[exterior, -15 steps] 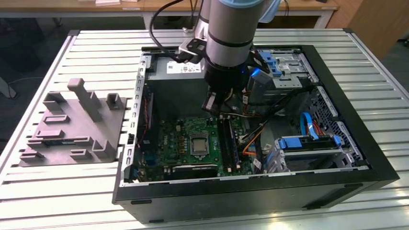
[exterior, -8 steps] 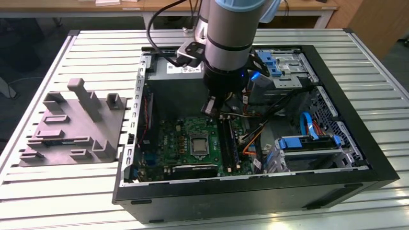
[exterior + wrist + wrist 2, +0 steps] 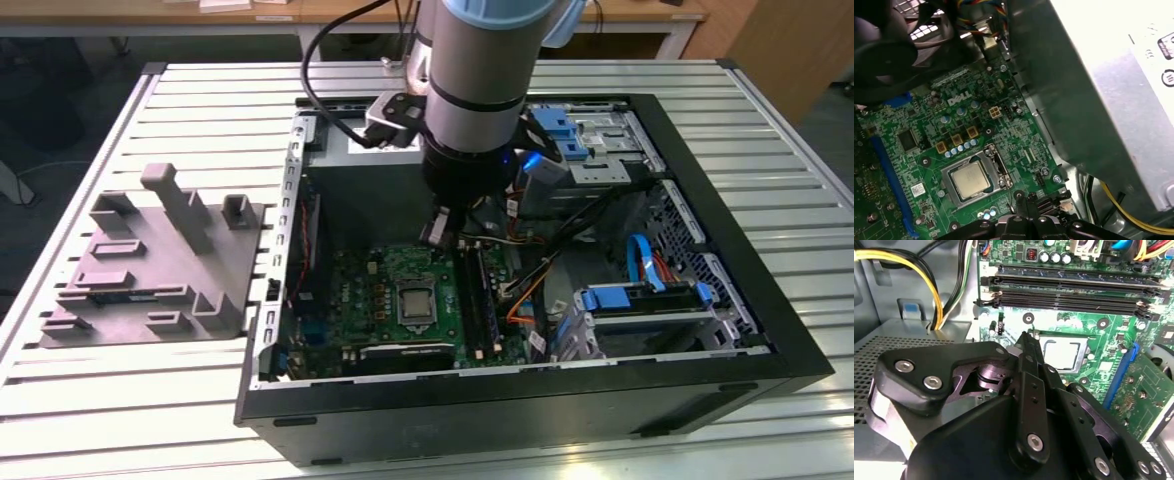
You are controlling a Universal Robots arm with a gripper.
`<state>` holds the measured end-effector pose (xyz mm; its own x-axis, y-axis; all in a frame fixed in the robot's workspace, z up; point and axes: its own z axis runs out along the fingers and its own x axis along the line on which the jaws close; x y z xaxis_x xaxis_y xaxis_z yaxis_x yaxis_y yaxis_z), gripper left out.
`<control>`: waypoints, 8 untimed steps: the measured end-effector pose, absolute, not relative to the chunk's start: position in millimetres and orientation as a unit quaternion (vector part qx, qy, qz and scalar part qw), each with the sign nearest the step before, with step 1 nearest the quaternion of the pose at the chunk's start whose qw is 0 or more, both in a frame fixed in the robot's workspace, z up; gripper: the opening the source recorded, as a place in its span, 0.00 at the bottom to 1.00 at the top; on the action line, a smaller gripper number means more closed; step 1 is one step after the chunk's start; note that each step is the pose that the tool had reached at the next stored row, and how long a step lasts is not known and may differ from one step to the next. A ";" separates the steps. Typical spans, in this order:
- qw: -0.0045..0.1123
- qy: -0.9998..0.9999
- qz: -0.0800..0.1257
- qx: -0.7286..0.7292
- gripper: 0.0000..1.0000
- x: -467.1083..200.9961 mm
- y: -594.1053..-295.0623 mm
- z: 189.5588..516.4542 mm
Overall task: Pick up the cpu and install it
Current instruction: 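Install the first cpu locking lever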
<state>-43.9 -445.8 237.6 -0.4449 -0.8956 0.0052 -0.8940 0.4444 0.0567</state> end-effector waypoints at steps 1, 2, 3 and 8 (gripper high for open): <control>0.017 -0.849 -0.023 0.527 0.11 -44.0 -446.4 237.7; 0.017 -0.849 -0.023 0.527 0.11 -44.1 -446.8 237.7; 0.017 -0.849 -0.023 0.527 0.11 -44.1 -446.9 237.7; 0.017 -0.849 -0.023 0.528 0.11 -44.0 -447.3 237.7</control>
<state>-44.0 -447.3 237.7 -0.4427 -0.8966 0.0053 -0.8951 0.4423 0.0567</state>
